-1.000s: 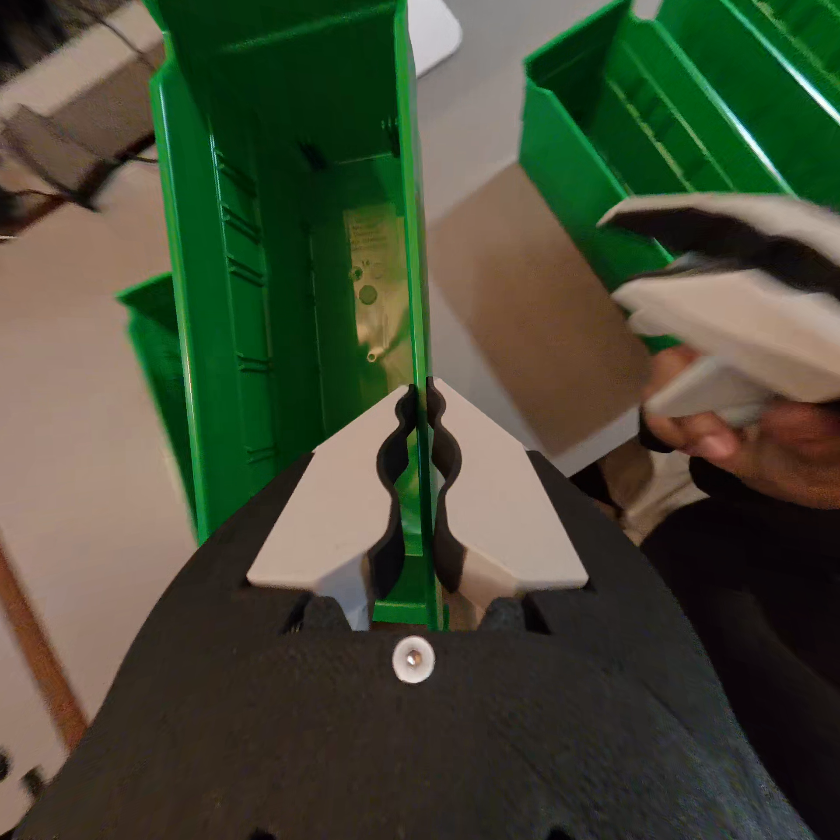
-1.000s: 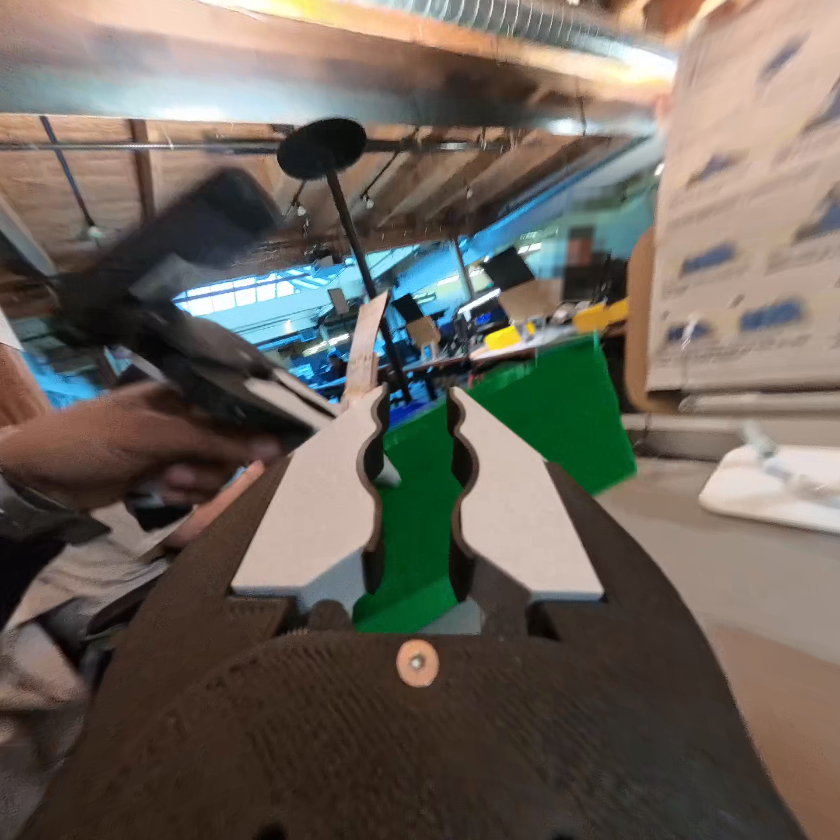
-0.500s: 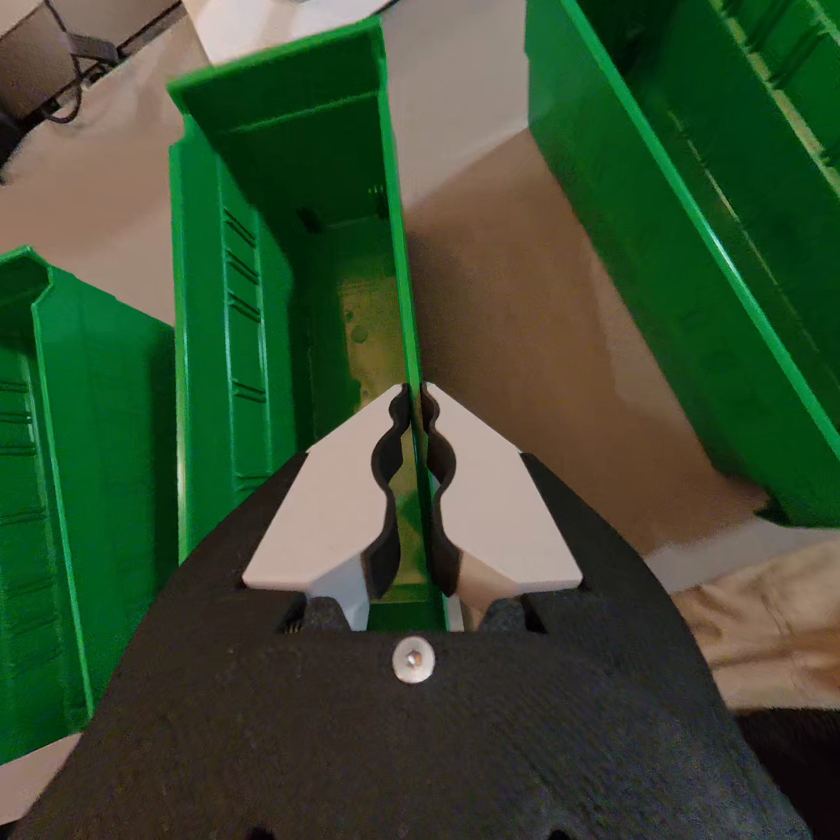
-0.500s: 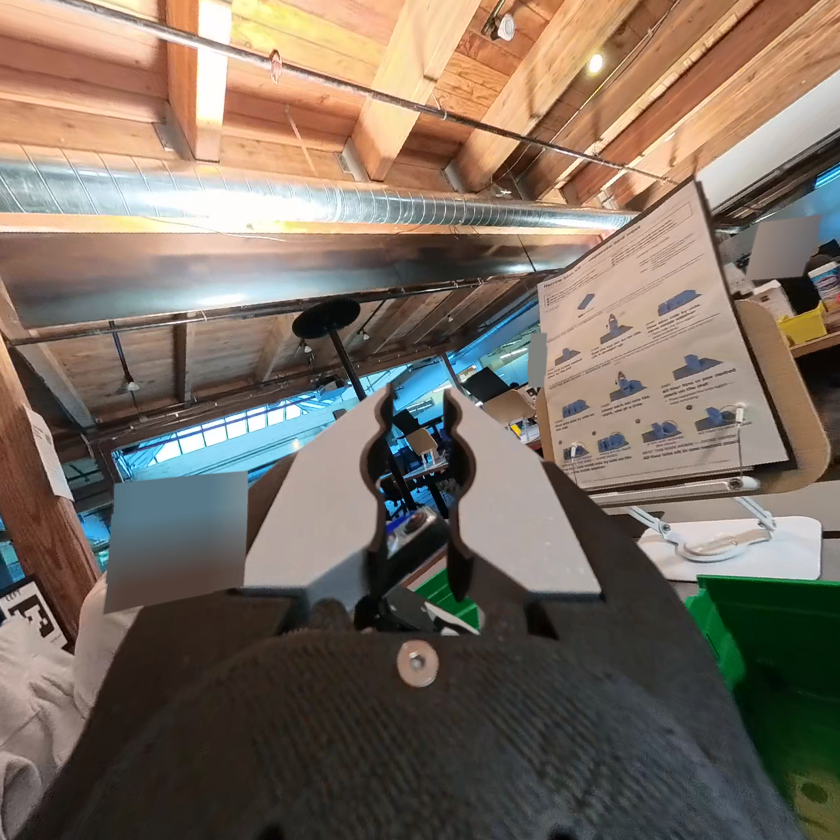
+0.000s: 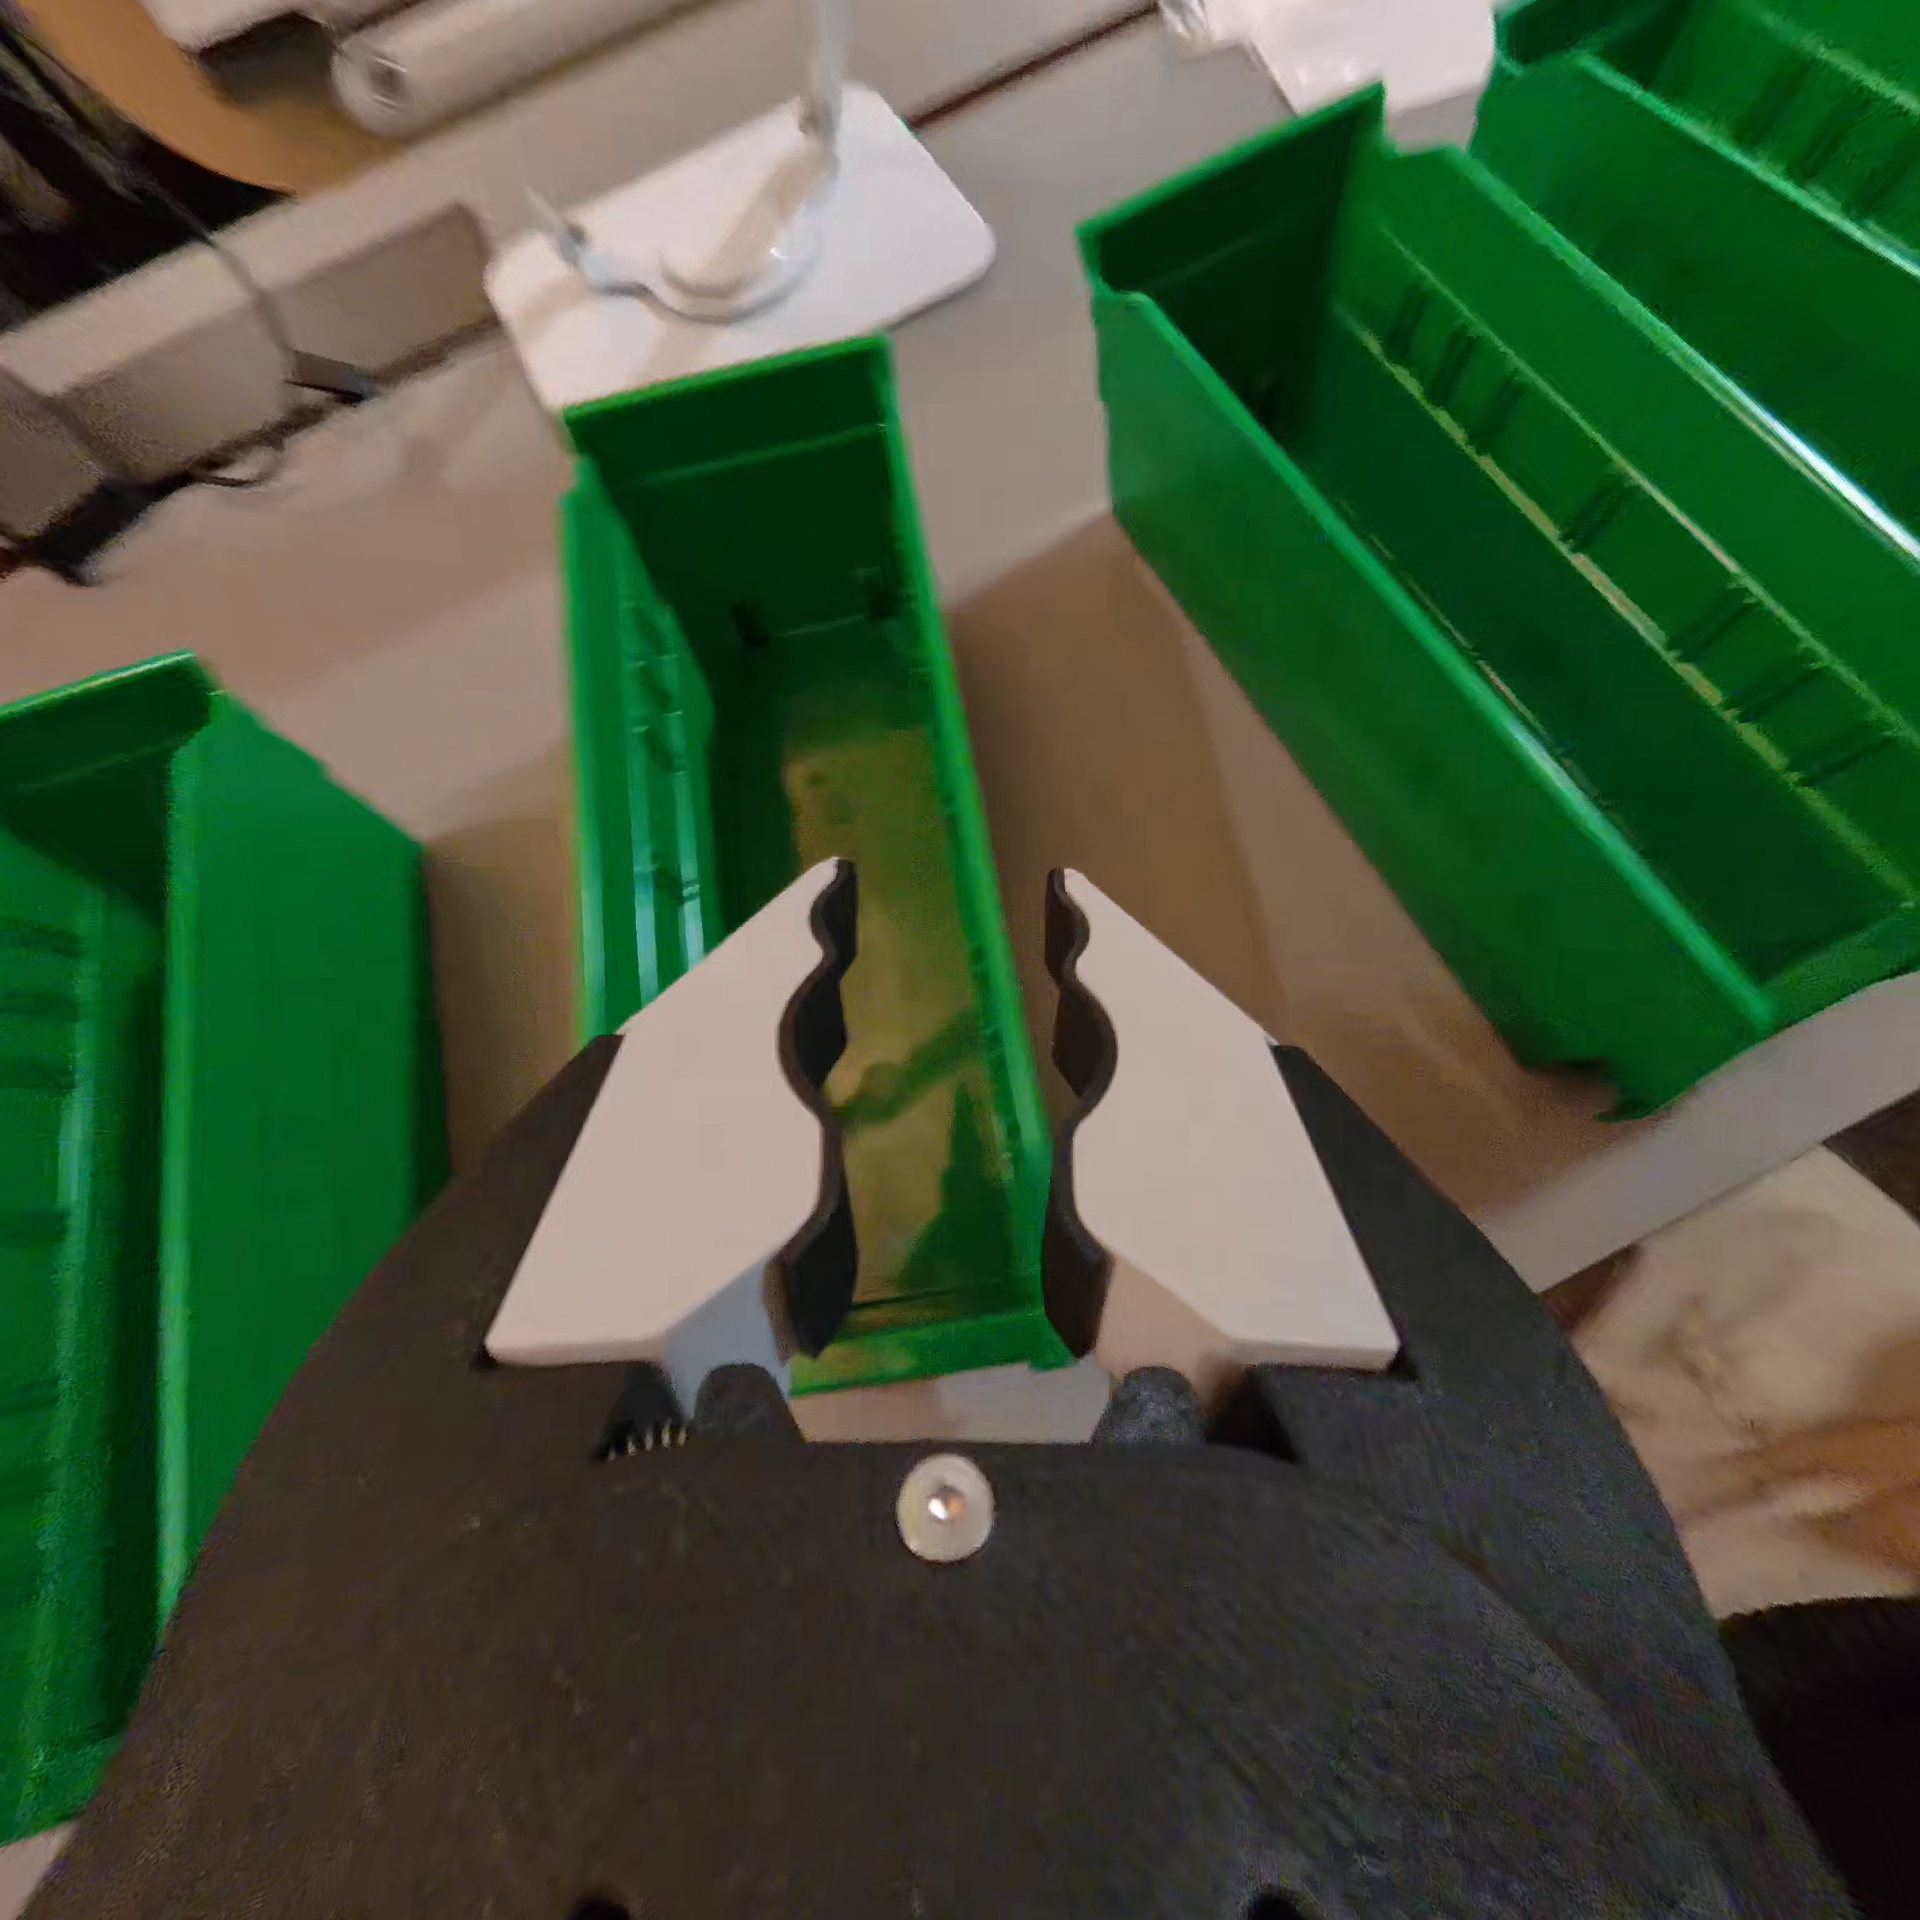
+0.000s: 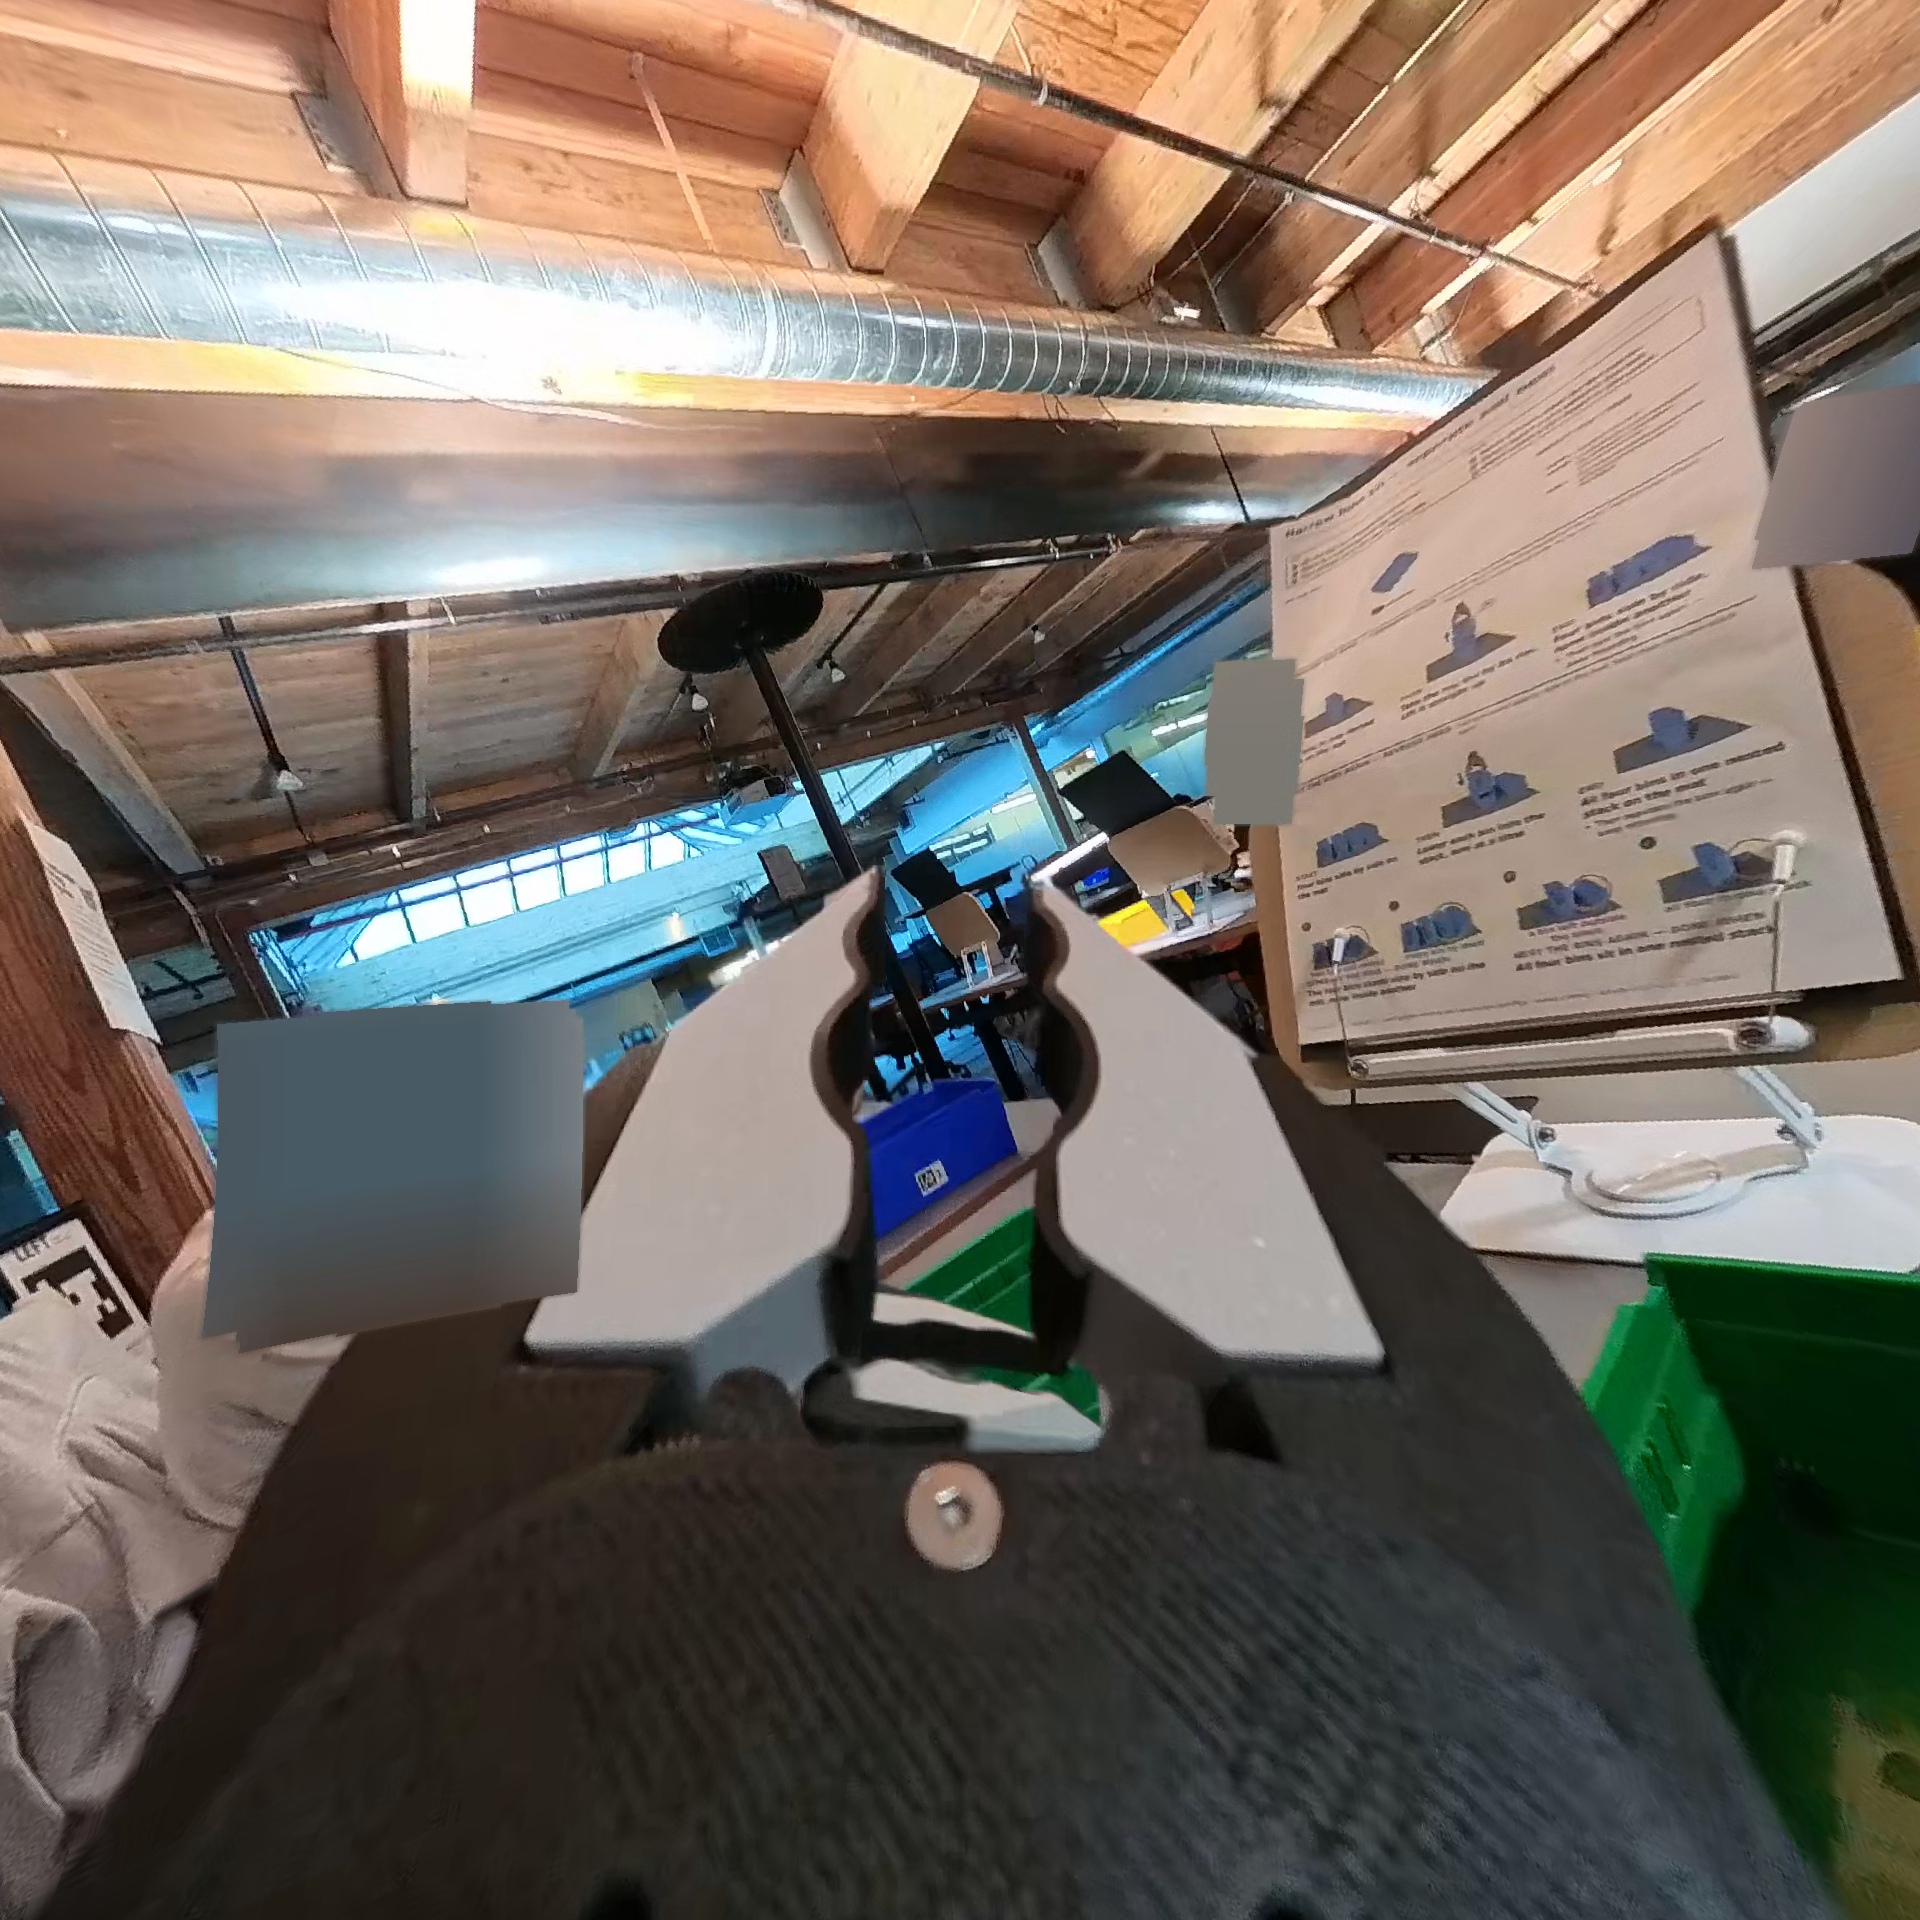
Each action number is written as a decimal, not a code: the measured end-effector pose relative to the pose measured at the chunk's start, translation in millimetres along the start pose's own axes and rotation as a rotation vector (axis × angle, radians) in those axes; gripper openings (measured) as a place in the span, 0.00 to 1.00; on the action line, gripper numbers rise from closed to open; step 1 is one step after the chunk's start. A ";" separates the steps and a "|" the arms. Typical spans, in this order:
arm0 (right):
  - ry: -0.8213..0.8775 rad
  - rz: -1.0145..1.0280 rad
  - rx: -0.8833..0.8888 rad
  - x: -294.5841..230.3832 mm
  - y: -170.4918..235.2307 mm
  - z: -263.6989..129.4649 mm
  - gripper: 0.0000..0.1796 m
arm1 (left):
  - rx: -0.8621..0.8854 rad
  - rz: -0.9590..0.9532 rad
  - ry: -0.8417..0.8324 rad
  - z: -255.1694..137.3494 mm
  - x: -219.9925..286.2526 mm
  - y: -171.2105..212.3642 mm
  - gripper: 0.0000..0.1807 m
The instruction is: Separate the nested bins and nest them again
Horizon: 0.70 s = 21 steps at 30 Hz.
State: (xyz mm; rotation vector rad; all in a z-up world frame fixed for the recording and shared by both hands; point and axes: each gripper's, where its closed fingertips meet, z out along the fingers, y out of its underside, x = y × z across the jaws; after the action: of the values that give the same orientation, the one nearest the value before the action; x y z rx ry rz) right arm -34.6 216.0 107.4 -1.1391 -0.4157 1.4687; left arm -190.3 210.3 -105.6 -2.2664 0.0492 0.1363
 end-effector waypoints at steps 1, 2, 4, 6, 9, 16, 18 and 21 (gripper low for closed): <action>0.003 -0.014 -0.021 -1.2 5.2 3.3 0.15 | 0.040 -0.011 -0.055 -10.3 -17.4 7.5 0.24; 0.009 -0.036 -0.045 -1.8 10.7 7.0 0.16 | 0.070 -0.025 -0.135 -19.6 -38.7 19.1 0.24; 0.040 -0.102 -0.105 2.1 21.6 14.9 0.17 | 0.130 -0.066 -0.208 -31.8 -65.1 48.0 0.26; 0.088 -0.158 -0.167 11.3 30.3 22.0 0.19 | 0.172 -0.133 -0.174 -32.5 -67.9 77.7 0.28; 0.121 -0.200 -0.256 16.0 44.4 27.1 0.20 | 0.201 -0.153 -0.147 -22.2 -63.2 109.4 0.27; 0.199 -0.387 -0.467 33.1 118.5 -17.8 0.18 | 0.211 0.085 -0.142 -3.3 -57.4 119.4 0.10; 0.173 -0.467 -0.515 33.0 149.1 -47.9 0.17 | 0.217 0.109 -0.078 -5.3 -41.6 118.3 0.04; 0.099 -0.604 -0.498 25.3 179.0 -86.5 0.13 | 0.221 0.157 -0.159 -10.5 -41.8 114.7 0.08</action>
State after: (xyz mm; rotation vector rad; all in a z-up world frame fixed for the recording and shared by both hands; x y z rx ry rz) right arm -59.5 162.0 -83.9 -1.3119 -0.9972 0.7910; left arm -240.3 128.1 -181.4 -2.0235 0.1510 0.3761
